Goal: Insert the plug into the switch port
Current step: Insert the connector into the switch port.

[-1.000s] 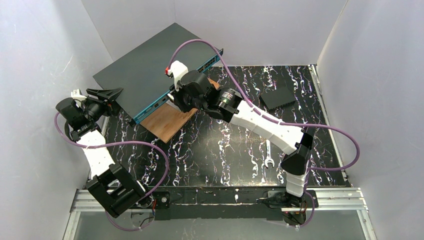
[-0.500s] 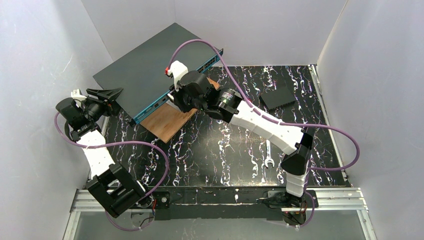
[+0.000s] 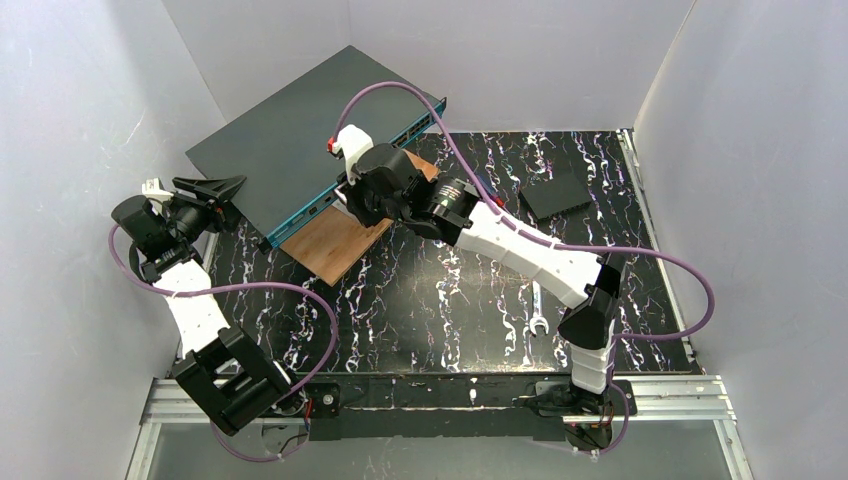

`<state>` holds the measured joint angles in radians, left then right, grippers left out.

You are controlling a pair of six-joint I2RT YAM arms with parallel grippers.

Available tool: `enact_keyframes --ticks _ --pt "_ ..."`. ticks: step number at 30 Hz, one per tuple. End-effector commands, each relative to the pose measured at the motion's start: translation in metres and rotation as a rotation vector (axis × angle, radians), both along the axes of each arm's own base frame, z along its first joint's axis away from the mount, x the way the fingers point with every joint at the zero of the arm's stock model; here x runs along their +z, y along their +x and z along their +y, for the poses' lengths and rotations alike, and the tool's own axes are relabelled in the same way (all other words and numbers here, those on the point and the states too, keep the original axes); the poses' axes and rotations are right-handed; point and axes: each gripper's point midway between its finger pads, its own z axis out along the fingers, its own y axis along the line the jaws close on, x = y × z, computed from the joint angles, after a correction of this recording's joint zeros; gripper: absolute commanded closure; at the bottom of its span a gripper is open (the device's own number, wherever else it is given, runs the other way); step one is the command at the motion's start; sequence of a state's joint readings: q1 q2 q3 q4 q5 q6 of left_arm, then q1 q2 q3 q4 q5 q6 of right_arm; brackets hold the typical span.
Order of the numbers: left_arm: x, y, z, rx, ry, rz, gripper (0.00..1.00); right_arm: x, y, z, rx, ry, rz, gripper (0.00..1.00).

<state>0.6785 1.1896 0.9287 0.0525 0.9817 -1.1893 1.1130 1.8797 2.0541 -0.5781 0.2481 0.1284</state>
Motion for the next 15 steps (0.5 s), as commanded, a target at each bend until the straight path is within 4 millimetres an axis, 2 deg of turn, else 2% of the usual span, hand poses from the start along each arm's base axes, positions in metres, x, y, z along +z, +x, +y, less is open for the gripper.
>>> enact_keyframes --ticks 1,15 --pt "0.004 -0.008 -0.025 -0.133 0.049 -0.049 1.00 0.027 0.006 0.008 -0.017 0.079 -0.035 0.99" --pt "0.004 -0.008 -0.027 -0.137 0.051 -0.051 1.00 0.057 0.010 0.007 -0.055 0.214 -0.082 0.99"
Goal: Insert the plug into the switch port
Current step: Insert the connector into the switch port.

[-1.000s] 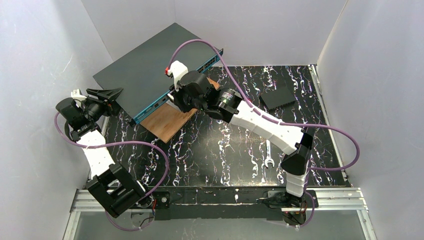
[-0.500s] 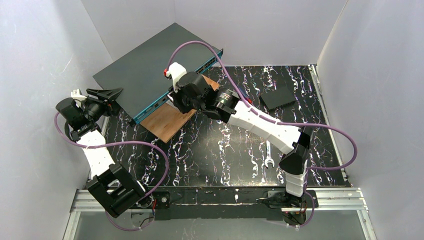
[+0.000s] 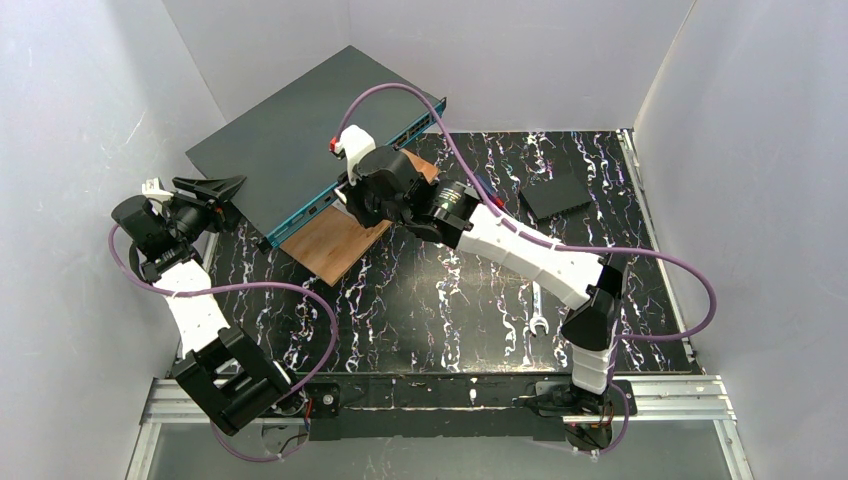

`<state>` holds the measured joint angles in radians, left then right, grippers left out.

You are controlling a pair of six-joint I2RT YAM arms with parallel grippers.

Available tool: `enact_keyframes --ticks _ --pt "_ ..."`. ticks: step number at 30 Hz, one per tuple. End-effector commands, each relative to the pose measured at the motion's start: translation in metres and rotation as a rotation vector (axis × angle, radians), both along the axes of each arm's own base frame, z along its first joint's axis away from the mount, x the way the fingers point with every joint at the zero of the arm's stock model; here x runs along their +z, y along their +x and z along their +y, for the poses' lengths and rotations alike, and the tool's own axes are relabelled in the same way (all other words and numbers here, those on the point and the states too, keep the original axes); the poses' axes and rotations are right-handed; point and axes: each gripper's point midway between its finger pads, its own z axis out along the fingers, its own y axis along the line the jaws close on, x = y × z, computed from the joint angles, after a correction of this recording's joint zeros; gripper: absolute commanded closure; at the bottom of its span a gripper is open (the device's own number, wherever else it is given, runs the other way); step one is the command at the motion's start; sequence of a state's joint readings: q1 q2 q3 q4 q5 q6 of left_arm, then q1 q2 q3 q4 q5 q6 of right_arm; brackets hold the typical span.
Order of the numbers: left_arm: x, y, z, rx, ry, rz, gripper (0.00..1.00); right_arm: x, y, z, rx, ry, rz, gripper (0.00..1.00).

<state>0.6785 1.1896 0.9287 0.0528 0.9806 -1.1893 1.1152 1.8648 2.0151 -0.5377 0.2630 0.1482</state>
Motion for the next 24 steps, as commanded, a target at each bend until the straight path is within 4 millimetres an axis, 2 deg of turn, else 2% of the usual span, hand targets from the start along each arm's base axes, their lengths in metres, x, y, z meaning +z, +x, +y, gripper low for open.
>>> enact_keyframes --ticks 1,14,24 --pt "0.004 -0.008 -0.027 -0.138 0.051 -0.051 1.00 0.060 0.009 0.007 -0.038 0.197 -0.087 0.99" --pt "0.004 -0.008 -0.029 -0.140 0.055 -0.052 1.00 0.076 0.008 0.008 -0.028 0.237 -0.104 0.99" --pt "0.004 -0.008 -0.028 -0.138 0.054 -0.050 1.00 0.086 -0.010 0.015 0.012 0.245 -0.191 0.99"
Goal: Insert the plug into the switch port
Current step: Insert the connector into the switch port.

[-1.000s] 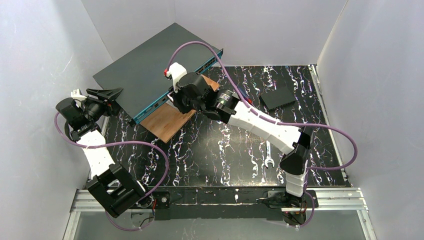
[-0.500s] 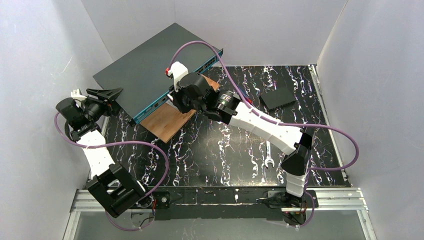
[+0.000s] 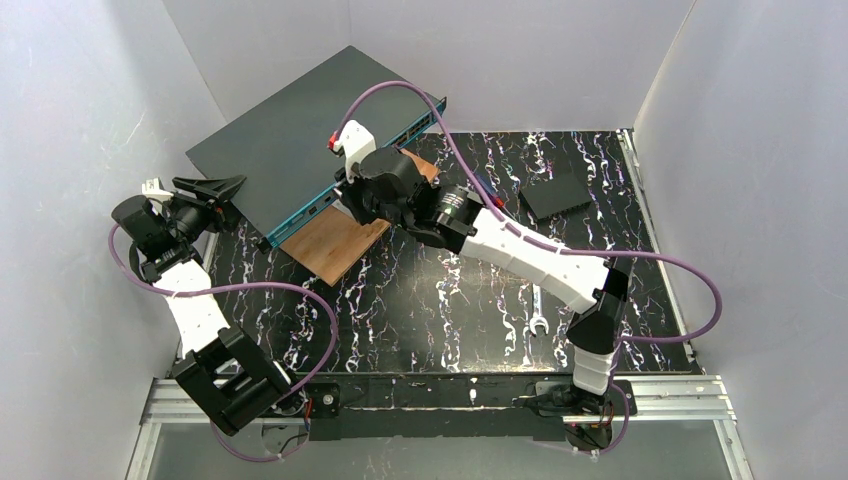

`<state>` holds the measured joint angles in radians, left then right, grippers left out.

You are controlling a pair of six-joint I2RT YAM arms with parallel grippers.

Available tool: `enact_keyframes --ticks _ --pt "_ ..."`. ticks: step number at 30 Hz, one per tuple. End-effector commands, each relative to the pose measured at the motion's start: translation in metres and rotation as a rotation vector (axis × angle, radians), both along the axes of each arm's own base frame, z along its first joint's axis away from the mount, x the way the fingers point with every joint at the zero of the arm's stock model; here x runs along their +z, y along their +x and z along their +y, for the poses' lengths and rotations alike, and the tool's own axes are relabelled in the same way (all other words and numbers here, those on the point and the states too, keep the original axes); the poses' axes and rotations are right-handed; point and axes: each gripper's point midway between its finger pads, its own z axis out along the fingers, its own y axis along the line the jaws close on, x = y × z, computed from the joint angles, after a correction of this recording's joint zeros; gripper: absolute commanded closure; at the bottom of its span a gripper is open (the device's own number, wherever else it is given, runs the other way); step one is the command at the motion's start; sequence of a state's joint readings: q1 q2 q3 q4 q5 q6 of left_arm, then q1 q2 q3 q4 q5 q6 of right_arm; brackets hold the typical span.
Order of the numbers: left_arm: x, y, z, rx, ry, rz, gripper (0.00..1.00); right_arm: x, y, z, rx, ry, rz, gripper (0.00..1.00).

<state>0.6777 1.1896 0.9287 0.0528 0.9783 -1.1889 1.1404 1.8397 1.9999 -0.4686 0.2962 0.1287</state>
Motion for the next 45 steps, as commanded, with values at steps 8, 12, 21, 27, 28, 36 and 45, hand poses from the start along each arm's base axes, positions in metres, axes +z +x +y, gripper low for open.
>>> enact_keyframes --ticks 8,12,21,27,28,36,45 --pt "0.003 -0.008 -0.029 -0.141 0.054 -0.049 1.00 0.053 0.000 0.008 -0.012 0.163 -0.147 0.99" --pt "0.003 -0.008 -0.029 -0.140 0.054 -0.049 1.00 0.039 0.001 0.008 -0.004 0.161 -0.165 0.99" --pt "0.004 -0.008 -0.030 -0.144 0.056 -0.052 1.00 0.029 -0.001 0.006 0.025 0.198 -0.246 0.99" --pt "0.005 -0.008 -0.031 -0.150 0.059 -0.055 1.00 0.041 0.005 0.006 0.031 0.225 -0.245 0.99" --pt "0.005 -0.008 -0.032 -0.151 0.057 -0.054 1.00 0.045 0.006 0.006 0.032 0.228 -0.246 0.99" --pt "0.006 -0.008 -0.034 -0.160 0.067 -0.061 1.00 0.062 0.012 0.011 0.018 0.214 -0.222 0.99" --pt "0.007 -0.009 -0.036 -0.168 0.070 -0.066 1.00 0.051 0.017 0.020 0.020 0.218 -0.221 0.99"
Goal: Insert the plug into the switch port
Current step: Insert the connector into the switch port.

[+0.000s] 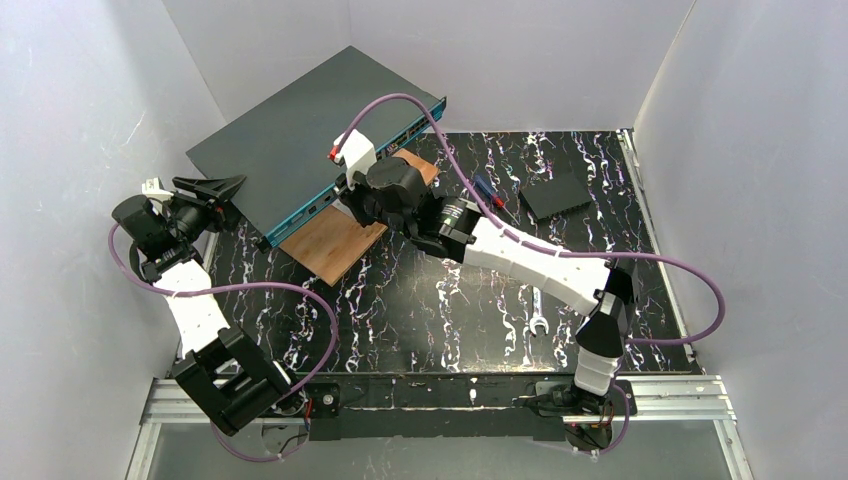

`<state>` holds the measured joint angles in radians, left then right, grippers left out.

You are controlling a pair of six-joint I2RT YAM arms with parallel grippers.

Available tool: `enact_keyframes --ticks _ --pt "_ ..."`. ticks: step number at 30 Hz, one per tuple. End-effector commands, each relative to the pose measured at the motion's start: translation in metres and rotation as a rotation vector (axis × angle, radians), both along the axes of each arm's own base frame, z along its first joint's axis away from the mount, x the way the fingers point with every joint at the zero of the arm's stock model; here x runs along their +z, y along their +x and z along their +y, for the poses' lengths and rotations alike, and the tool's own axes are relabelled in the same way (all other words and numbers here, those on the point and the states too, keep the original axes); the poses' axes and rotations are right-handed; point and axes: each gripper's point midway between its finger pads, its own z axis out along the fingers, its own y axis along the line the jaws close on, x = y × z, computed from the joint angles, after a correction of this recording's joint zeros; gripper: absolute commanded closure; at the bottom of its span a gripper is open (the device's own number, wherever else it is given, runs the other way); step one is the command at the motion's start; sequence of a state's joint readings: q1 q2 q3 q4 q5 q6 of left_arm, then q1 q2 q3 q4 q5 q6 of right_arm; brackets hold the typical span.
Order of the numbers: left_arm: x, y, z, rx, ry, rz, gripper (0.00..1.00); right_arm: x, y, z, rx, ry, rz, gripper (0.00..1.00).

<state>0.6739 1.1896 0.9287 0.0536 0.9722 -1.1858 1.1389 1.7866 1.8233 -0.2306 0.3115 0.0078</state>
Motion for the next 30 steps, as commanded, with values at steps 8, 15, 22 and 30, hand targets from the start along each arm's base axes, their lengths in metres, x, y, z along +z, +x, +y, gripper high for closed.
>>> enact_keyframes --ticks 8,15,22,30 --pt "0.008 -0.010 -0.037 -0.173 0.066 -0.067 1.00 0.039 0.014 0.019 0.010 0.213 -0.101 0.99" --pt "0.008 -0.010 -0.038 -0.178 0.067 -0.069 1.00 0.042 0.021 0.019 0.008 0.248 -0.088 0.99" --pt "0.009 -0.010 -0.039 -0.183 0.068 -0.071 1.00 0.033 0.031 0.030 -0.007 0.247 -0.096 0.99" --pt "0.008 -0.010 -0.039 -0.184 0.065 -0.068 1.00 0.043 0.032 0.017 -0.053 0.285 -0.099 0.92"
